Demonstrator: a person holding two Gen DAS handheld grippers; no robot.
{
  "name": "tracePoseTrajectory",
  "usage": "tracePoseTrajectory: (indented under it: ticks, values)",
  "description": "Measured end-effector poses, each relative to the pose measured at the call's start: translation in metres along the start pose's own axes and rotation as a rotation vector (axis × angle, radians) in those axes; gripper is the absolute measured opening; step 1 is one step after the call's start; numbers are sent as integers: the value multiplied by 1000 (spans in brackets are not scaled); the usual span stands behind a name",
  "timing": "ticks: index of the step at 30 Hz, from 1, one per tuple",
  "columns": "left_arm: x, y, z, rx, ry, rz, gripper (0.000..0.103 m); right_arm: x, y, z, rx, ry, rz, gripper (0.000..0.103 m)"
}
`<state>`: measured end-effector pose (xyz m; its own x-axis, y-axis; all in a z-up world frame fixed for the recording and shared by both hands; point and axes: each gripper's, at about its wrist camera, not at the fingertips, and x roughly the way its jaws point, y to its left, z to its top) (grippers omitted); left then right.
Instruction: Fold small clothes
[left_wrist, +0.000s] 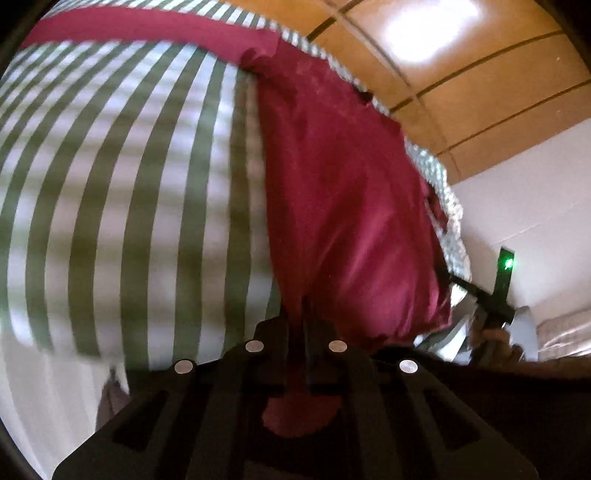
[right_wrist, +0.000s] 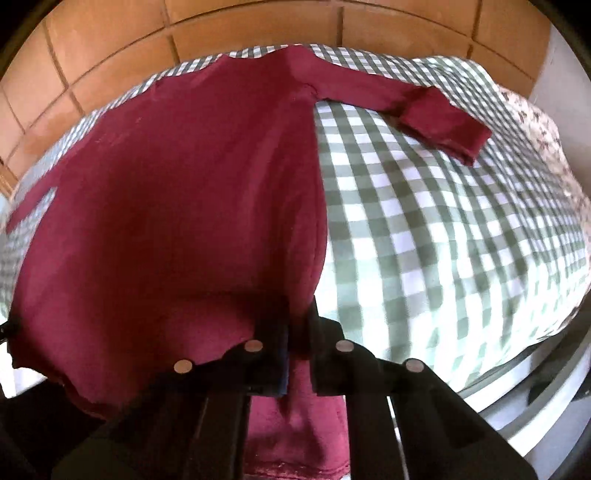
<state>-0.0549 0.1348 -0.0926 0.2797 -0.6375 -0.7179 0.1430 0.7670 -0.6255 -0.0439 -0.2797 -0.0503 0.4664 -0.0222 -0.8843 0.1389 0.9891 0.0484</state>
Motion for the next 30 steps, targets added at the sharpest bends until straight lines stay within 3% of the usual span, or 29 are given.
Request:
tracePoseTrajectory:
  ticks: [3,6,10,11,12,13,14,17,21,24,27,30]
  values:
    - [8,3,-9,-13,41,71,3,6,-14,-6,10,27,-3,7]
    - [0,1,5,-37,14,93,4,4,-12,-9,-34,36,-10,9]
    - [-29,-20,36,39,-115,140,4,6,-15,-12,-31,56,5,15]
    - [-33,-27,45,59,-150,150,15,5,-16,-12,-24,55,0,25]
    - [-37,-33,53,74,-187,150,48,3,-19,-11,-11,51,-6,33]
    - [-40,-37,63,78,-242,157,67,1,-20,-9,3,42,-8,45]
    - [-38,-42,72,76,-289,169,82,-2,-23,-7,24,28,-6,49]
    - [-15,-56,96,117,-279,174,82,-8,-43,4,123,-22,-20,60]
    - [28,-75,118,150,-244,220,82,-11,-67,27,215,-102,-76,60]
    - [60,-89,123,259,-226,303,82,-7,-86,56,252,-170,-150,60]
    - [86,-80,123,271,-145,329,82,10,-94,84,199,-203,-239,60]
    - [91,-74,121,270,-144,331,83,43,-97,111,80,-164,-338,57]
